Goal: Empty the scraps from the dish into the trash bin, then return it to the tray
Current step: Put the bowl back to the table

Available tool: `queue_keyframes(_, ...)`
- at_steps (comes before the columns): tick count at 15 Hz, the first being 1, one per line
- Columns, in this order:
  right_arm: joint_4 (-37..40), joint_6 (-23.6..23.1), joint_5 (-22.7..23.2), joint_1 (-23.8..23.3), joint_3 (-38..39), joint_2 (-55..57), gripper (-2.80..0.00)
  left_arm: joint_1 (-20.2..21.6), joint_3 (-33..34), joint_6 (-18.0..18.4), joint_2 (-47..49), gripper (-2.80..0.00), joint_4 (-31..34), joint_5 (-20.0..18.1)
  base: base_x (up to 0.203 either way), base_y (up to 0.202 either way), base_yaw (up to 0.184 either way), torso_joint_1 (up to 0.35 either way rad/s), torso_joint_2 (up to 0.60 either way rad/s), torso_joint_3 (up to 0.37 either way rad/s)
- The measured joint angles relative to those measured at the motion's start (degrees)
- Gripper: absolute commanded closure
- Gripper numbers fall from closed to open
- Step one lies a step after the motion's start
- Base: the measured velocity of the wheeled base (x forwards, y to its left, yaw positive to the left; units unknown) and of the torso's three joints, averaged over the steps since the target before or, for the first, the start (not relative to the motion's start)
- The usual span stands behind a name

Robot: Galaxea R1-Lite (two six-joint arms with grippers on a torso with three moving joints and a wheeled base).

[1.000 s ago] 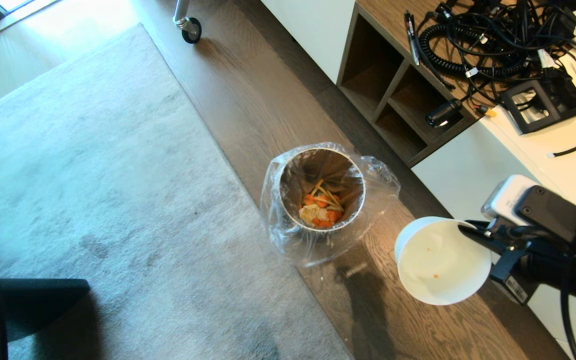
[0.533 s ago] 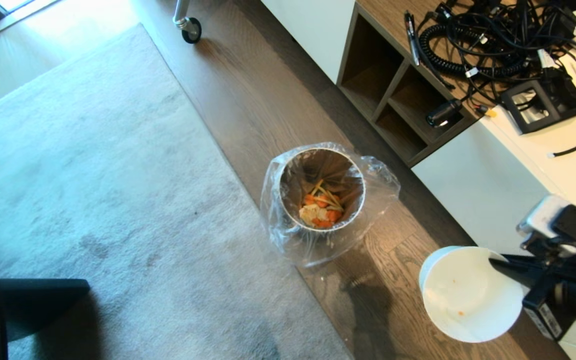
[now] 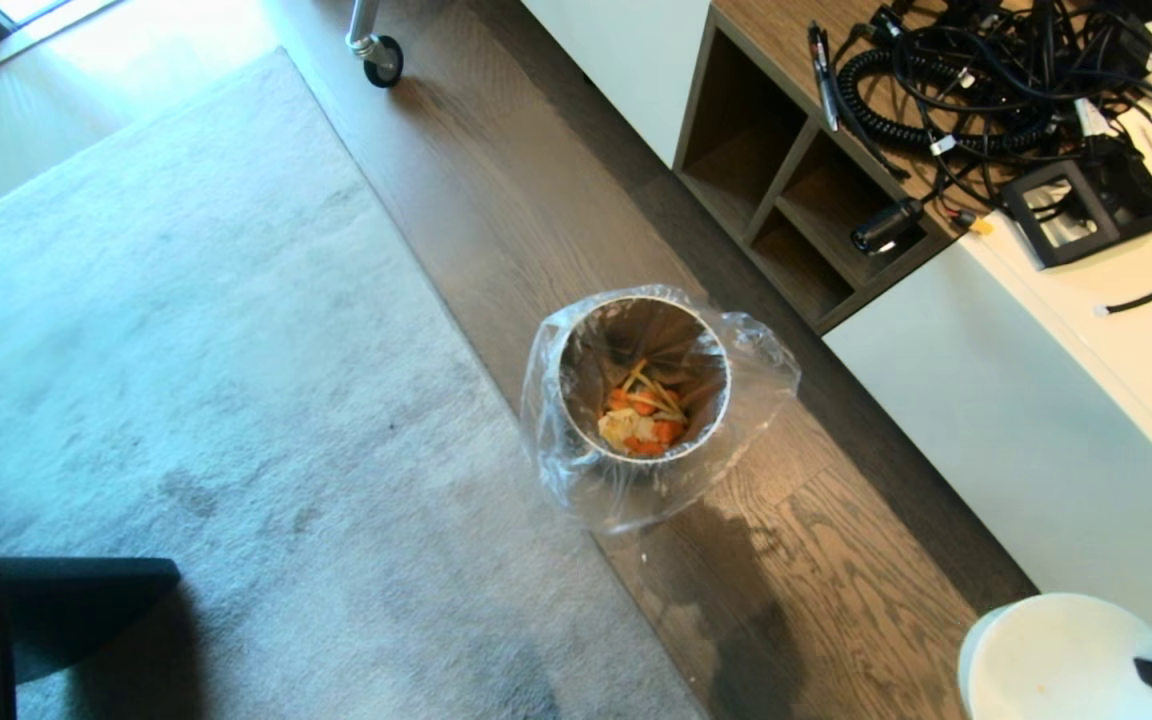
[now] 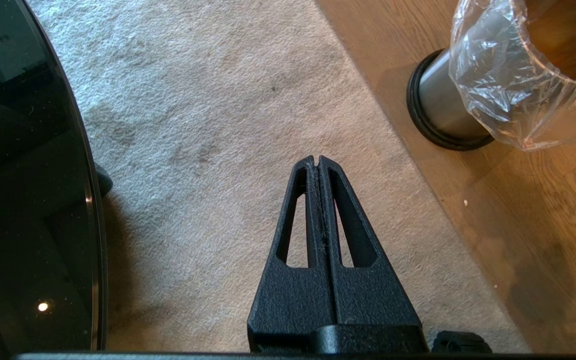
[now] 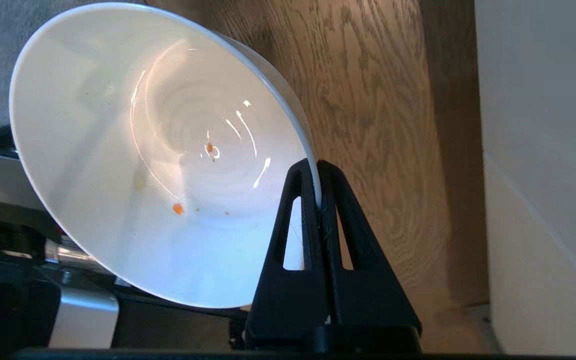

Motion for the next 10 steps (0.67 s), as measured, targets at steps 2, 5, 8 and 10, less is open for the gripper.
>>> queue_keyframes(2, 0.02, 4.34, -0.17, -0.22, 3.13, -3.53, 0.0, 0.0, 0.0, -0.02, 0.0, 0.0, 0.0, 0.0, 0.0, 0.0, 0.0, 0.0, 0.0, 0.0)
queue_keyframes(5, 0.05, 5.28, -1.83, -1.7, 9.37, -10.56, 0.0, 0.0, 0.0, -0.01, 0.0, 0.0, 0.0, 0.0, 0.0, 0.0, 0.0, 0.0, 0.0, 0.0)
queue_keyframes(8, -0.17, 5.4, -5.01, -6.66, 14.72, -15.84, 0.0, 0.0, 0.0, -0.02, 0.0, 0.0, 0.0, 0.0, 0.0, 0.0, 0.0, 0.0, 0.0, 0.0)
queue_keyframes(10, -0.34, 4.98, -4.99, -8.18, 16.42, -18.81, 0.0, 0.0, 0.0, -0.02, 0.0, 0.0, 0.0, 0.0, 0.0, 0.0, 0.0, 0.0, 0.0, 0.0)
